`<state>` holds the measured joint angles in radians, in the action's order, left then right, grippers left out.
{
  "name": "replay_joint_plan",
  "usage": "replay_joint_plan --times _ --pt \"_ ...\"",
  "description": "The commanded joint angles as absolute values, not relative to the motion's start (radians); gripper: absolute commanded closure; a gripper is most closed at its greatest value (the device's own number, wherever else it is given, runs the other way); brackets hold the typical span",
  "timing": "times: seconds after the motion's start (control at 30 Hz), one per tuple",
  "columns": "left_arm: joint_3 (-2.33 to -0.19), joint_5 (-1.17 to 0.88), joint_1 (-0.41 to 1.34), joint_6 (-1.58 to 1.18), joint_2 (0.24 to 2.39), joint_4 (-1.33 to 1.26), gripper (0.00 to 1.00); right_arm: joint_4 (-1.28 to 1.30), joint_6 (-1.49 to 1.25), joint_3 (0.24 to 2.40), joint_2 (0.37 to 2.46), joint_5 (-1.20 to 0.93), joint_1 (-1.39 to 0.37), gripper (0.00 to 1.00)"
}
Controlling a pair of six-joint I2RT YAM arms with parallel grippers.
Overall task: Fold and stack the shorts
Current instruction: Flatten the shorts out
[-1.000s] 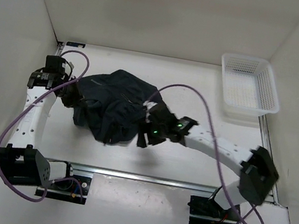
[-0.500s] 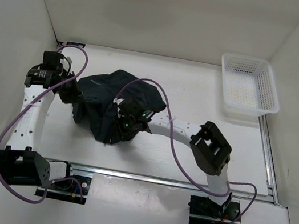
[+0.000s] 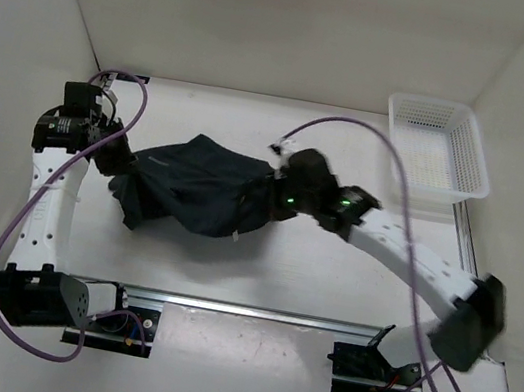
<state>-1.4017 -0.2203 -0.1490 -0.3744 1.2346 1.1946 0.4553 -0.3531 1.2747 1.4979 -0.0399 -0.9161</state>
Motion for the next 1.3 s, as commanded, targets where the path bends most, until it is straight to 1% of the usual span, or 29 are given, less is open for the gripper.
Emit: replay_joint_plan --times 0.0,0.17,0.27,0.3,0.33,0.37,0.4,0.43,0.47,0.5,0.53,0.57,0.63,0.67,0.7,0.73,0.77,0.8,0.83,0.87,0.9,0.93,0.97,1.03,1.07,1.13,1.17,1.2,1.27 --pt "-1.424 -0.224 -0.156 -0.356 1.187 1.220 0.90 0.587 -0.307 1.230 1.308 0.090 -0.870 1.00" --pt "-1.420 -0.256 -0.156 -0.356 1.250 1.166 0.90 0.661 -0.284 1.233 1.218 0.186 -0.770 1.00" --pt "-1.471 -0.278 -0.130 -0.356 1.371 1.118 0.90 0.661 -0.261 1.294 1.276 0.158 -0.643 1.00" --pt "-1.488 -0.288 -0.121 -0.356 1.446 1.089 0.90 0.635 -0.249 1.308 1.339 0.122 -0.605 1.00" --pt "-1.532 -0.288 -0.121 -0.356 1.491 1.080 0.87 0.623 -0.249 1.327 1.376 0.085 -0.533 1.00" --pt "-1.560 -0.298 -0.112 -0.356 1.538 1.080 0.60 0.609 -0.249 1.368 1.460 0.021 -0.502 1.00" --pt "-1.587 -0.316 -0.112 -0.356 1.587 1.080 0.44 0.597 -0.249 1.396 1.507 -0.010 -0.477 1.00" --pt "-1.620 -0.325 -0.112 -0.345 1.686 1.097 0.30 0.606 -0.249 1.432 1.560 -0.021 -0.441 0.98" --pt "-1.679 -0.325 -0.112 -0.345 1.725 1.110 0.22 0.629 -0.259 1.475 1.612 -0.021 -0.428 0.85" --pt "-1.702 -0.325 -0.112 -0.345 1.758 1.121 0.12 0.649 -0.259 1.558 1.705 -0.032 -0.408 0.55" --pt "-1.719 -0.325 -0.112 -0.345 1.790 1.132 0.11 0.670 -0.285 1.589 1.739 -0.032 -0.408 0.50" --pt "-1.729 -0.315 -0.103 -0.336 1.790 1.141 0.09 0.705 -0.301 1.607 1.770 -0.019 -0.399 0.48" --pt "-1.729 -0.288 -0.103 -0.336 1.773 1.141 0.09 0.706 -0.345 1.599 1.770 0.006 -0.390 0.32" --pt "-1.712 -0.279 -0.103 -0.336 1.741 1.141 0.09 0.706 -0.359 1.580 1.749 0.020 -0.390 0.32" --pt "-1.674 -0.266 -0.103 -0.336 1.726 1.115 0.12 0.693 -0.373 1.557 1.712 0.032 -0.379 0.32" --pt "-1.651 -0.265 -0.103 -0.336 1.714 1.105 0.17 0.693 -0.388 1.510 1.695 0.058 -0.379 0.32" --pt "-1.628 -0.265 -0.103 -0.336 1.703 1.092 0.37 0.681 -0.411 1.488 1.665 0.058 -0.368 0.32" --pt "-1.579 -0.265 -0.103 -0.336 1.692 1.080 0.49 0.681 -0.420 1.468 1.649 0.058 -0.356 0.33" --pt "-1.554 -0.265 -0.103 -0.336 1.692 1.054 0.58 0.669 -0.420 1.430 1.637 0.058 -0.356 0.35" --pt "-1.531 -0.265 -0.103 -0.336 1.692 1.043 0.61 0.669 -0.420 1.413 1.628 0.031 -0.347 0.42" --pt "-1.502 -0.255 -0.103 -0.347 1.722 1.043 0.61 0.658 -0.420 1.399 1.617 -0.007 -0.347 0.45" --pt "-1.490 -0.239 -0.103 -0.356 1.736 1.031 0.49 0.658 -0.420 1.390 1.617 -0.030 -0.347 0.48" --pt "-1.476 -0.227 -0.103 -0.365 1.752 1.031 0.41 0.658 -0.420 1.375 1.617 -0.056 -0.347 0.49" --pt "-1.441 -0.227 -0.103 -0.379 1.785 0.997 0.19 0.658 -0.420 1.362 1.628 -0.107 -0.347 0.47" --pt "-1.430 -0.227 -0.103 -0.388 1.786 0.986 0.16 0.658 -0.420 1.349 1.641 -0.107 -0.347 0.44" --pt "-1.401 -0.236 -0.103 -0.399 1.815 0.960 0.16 0.649 -0.420 1.336 1.664 -0.144 -0.347 0.38" --pt "-1.391 -0.247 -0.103 -0.399 1.815 0.960 0.16 0.649 -0.420 1.336 1.680 -0.162 -0.347 0.31" --pt "-1.391 -0.247 -0.103 -0.399 1.839 0.945 0.16 0.649 -0.420 1.322 1.680 -0.188 -0.338 0.29" --pt "-1.367 -0.247 -0.103 -0.409 1.850 0.936 0.17 0.640 -0.420 1.310 1.695 -0.199 -0.337 0.29"
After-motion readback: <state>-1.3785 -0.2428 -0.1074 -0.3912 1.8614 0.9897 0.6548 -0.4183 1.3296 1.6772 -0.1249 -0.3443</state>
